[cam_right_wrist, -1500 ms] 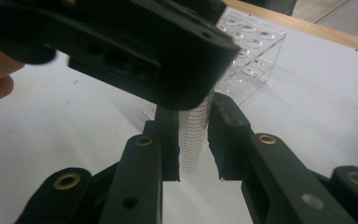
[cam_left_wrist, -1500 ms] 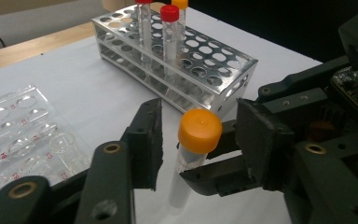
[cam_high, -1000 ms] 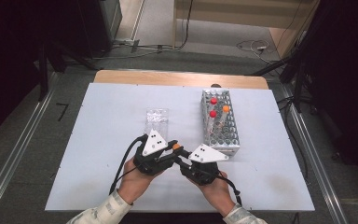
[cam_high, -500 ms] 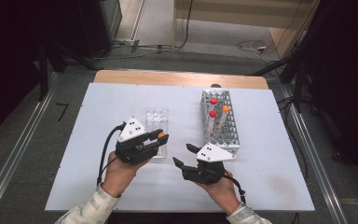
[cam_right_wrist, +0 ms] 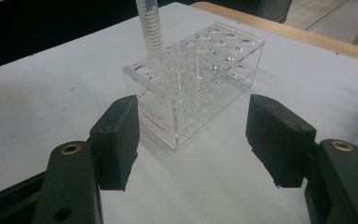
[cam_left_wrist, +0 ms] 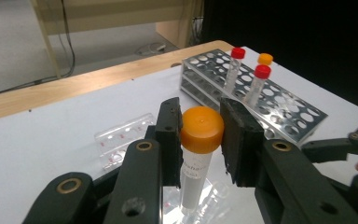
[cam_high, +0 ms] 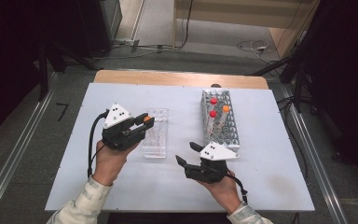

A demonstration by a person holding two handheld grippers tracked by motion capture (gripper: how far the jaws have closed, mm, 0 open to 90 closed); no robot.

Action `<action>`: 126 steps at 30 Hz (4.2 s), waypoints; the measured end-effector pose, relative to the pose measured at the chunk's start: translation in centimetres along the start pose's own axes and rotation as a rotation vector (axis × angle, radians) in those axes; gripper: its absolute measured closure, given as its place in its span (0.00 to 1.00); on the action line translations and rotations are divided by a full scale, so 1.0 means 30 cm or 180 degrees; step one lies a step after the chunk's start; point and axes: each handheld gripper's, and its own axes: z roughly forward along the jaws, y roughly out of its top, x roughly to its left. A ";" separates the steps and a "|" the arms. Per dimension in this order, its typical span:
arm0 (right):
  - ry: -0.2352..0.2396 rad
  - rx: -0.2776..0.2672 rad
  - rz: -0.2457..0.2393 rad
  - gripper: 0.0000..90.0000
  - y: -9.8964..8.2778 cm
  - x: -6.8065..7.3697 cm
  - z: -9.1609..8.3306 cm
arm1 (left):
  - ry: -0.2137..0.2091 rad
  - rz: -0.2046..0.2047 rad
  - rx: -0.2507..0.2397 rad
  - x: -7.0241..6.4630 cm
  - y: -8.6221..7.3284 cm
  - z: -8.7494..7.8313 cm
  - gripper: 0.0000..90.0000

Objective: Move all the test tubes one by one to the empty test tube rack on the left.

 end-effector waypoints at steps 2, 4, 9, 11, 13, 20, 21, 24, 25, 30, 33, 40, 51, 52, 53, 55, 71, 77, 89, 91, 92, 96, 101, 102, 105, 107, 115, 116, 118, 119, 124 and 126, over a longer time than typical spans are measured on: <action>-0.0004 0.0000 0.0000 0.37 0.000 -0.002 0.000 | 0.0014 -0.0004 0.0010 0.004 0.000 0.013 0.78; -0.0015 0.0007 -0.0005 0.37 -0.001 -0.004 0.000 | 0.0024 -0.0010 0.0020 0.007 -0.002 0.026 0.78; -0.0023 0.0000 -0.0004 0.37 -0.002 -0.006 -0.001 | 0.0097 0.0074 0.0055 0.001 -0.008 0.052 0.78; -0.0022 -0.0002 0.0002 0.37 -0.002 -0.006 -0.002 | 0.0105 0.0107 0.0043 -0.003 -0.013 0.060 0.78; -0.0026 0.0002 0.0005 0.37 -0.002 -0.007 -0.002 | 0.0127 0.0132 0.0065 -0.006 -0.020 0.069 0.78; -0.0038 0.0009 -0.0005 0.37 -0.003 -0.008 -0.002 | 0.0146 0.0226 0.0114 -0.017 -0.056 0.095 0.78; -0.0044 0.0011 -0.0010 0.37 -0.003 -0.008 -0.002 | 0.0158 0.0250 0.0131 -0.022 -0.064 0.099 0.78; -0.0048 0.0016 -0.0011 0.37 -0.003 -0.007 -0.003 | 0.0180 0.0318 0.0216 -0.034 -0.098 0.120 0.78; -0.0047 0.0019 -0.0012 0.37 -0.004 -0.007 -0.003 | 0.0189 0.0329 0.0249 -0.037 -0.108 0.126 0.78; -0.0053 0.0018 -0.0005 0.37 -0.004 -0.006 -0.005 | 0.0204 0.0319 0.0250 -0.037 -0.122 0.132 0.77; -0.0049 0.0018 -0.0009 0.38 -0.004 -0.007 -0.004 | 0.0207 0.0315 0.0245 -0.037 -0.122 0.133 0.77; -0.0047 0.0020 -0.0015 0.38 -0.005 -0.004 0.000 | 0.0184 0.0245 0.0254 -0.033 -0.122 0.142 0.75; -0.0050 0.0027 -0.0014 0.38 -0.006 -0.004 0.000 | 0.0141 0.0144 0.0234 -0.024 -0.118 0.137 0.70; -0.0054 0.0027 -0.0014 0.38 -0.006 -0.005 -0.001 | 0.0137 0.0142 0.0238 -0.023 -0.118 0.136 0.70; -0.0056 0.0023 -0.0012 0.38 -0.006 -0.006 -0.002 | 0.0133 0.0135 0.0242 -0.023 -0.118 0.135 0.69; -0.0074 0.0011 -0.0020 0.38 -0.005 -0.011 -0.004 | 0.0113 0.0112 0.0232 -0.022 -0.117 0.133 0.67; -0.0854 -0.0163 0.0296 0.39 0.009 -0.284 -0.103 | 0.0159 -0.0019 0.0175 -0.023 -0.105 0.112 0.34; -0.0978 -0.0087 0.0431 0.36 0.003 -0.415 -0.086 | 0.0133 -0.0037 0.0126 -0.028 -0.097 0.099 0.32; -0.0743 0.0066 0.0372 0.28 -0.014 -0.566 0.007 | 0.0136 -0.0057 0.0130 -0.020 -0.096 0.092 0.32; -0.0782 0.0072 0.0339 0.33 -0.016 -0.574 0.018 | 0.0140 -0.0053 0.0125 -0.021 -0.096 0.090 0.32; -0.0803 0.0072 0.0334 0.35 -0.016 -0.578 0.021 | 0.0140 -0.0053 0.0123 -0.022 -0.096 0.090 0.32; -0.0819 0.0065 0.0277 0.46 -0.011 -0.586 0.031 | 0.0137 -0.0050 0.0135 -0.023 -0.096 0.091 0.32; -0.0763 0.0080 0.0255 0.60 -0.013 -0.595 0.046 | 0.0137 -0.0050 0.0137 -0.021 -0.097 0.091 0.32; -0.0744 0.0102 0.0260 0.62 -0.016 -0.598 0.050 | 0.0136 -0.0051 0.0137 -0.020 -0.097 0.091 0.32; -0.0698 0.0107 0.0246 0.64 -0.021 -0.603 0.056 | 0.0136 -0.0054 0.0139 -0.019 -0.097 0.090 0.32; -0.0661 0.0075 0.0256 0.66 -0.020 -0.603 0.057 | 0.0140 -0.0058 0.0140 -0.019 -0.099 0.091 0.32; -0.0680 0.0061 0.0179 0.79 -0.021 -0.601 0.068 | 0.0139 -0.0062 0.0149 -0.022 -0.101 0.093 0.32; -0.0679 0.0061 0.0177 0.79 -0.021 -0.601 0.067 | 0.0140 -0.0067 0.0147 -0.022 -0.101 0.094 0.32; -0.0688 0.0033 0.0173 0.79 -0.018 -0.602 0.062 | 0.0143 -0.0068 0.0148 -0.022 -0.102 0.094 0.32; -0.0699 0.0012 0.0179 0.79 -0.015 -0.602 0.057 | 0.0142 -0.0064 0.0151 -0.021 -0.102 0.093 0.32; -0.0750 -0.0109 0.0142 0.79 0.047 -0.588 0.015 | 0.0143 -0.0062 0.0150 -0.018 -0.101 0.092 0.32; -0.0800 -0.0156 0.0155 0.79 0.086 -0.580 -0.009 | 0.0153 -0.0070 0.0151 -0.016 -0.101 0.091 0.30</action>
